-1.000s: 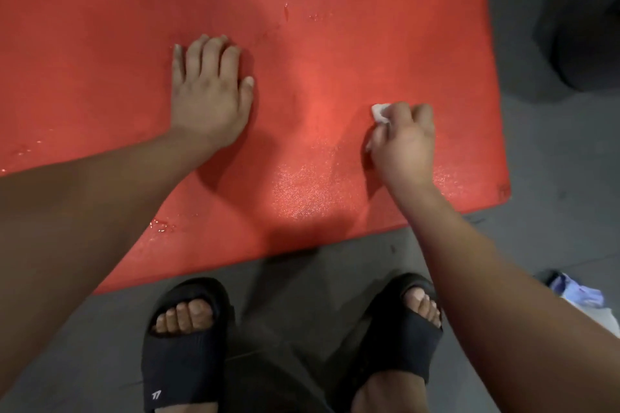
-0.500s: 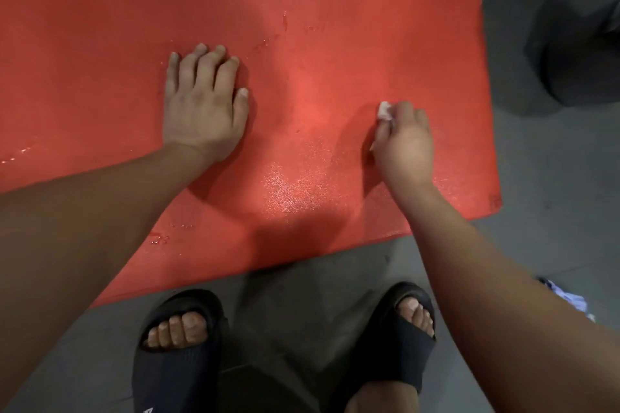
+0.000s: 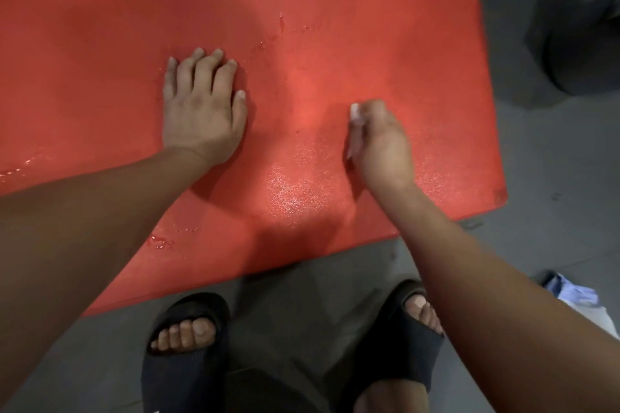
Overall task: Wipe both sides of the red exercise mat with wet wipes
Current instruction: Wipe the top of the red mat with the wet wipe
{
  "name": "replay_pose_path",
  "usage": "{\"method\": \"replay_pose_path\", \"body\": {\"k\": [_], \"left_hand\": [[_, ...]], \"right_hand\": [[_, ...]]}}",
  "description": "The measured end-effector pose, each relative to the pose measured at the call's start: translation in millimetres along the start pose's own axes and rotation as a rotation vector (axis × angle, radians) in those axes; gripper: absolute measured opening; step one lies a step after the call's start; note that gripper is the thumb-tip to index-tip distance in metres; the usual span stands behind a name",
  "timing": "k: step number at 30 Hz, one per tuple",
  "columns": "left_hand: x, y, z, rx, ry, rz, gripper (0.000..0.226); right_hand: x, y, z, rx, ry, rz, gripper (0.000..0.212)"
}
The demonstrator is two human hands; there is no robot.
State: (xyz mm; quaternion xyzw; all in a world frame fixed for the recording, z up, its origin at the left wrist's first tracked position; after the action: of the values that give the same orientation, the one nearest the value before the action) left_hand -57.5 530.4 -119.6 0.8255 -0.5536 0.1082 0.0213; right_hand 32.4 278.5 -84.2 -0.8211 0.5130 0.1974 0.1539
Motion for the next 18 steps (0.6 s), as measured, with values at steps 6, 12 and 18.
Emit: {"method": "replay_pose_path", "body": {"k": [6,12,18], "left_hand": [[-3,0,0,0.017,-0.003,0.005,0.050],[-4,0,0,0.016,-0.007,0.006,0.050],[-4,-2,1,0.012,-0.026,0.012,0.051]], "right_hand": [[-27,-14,20,0.065,-0.012,0.113,0.009],[-40,5,30,-0.285,0.001,-0.363,0.025],[-9,-33,15,0.114,0.045,0.225,0.019]]}}
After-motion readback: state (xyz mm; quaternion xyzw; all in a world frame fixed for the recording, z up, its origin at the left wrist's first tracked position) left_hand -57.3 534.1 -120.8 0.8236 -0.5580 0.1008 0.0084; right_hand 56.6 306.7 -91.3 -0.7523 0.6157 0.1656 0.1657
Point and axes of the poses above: each hand's wrist, its own y-axis away from the middle knuckle, its own z-axis out of the palm, x = y × z, the point moved 1 cm from there along -y, towards the middle knuckle, and after that the axes turned 3 degrees about -y, right-handed, at the moved point
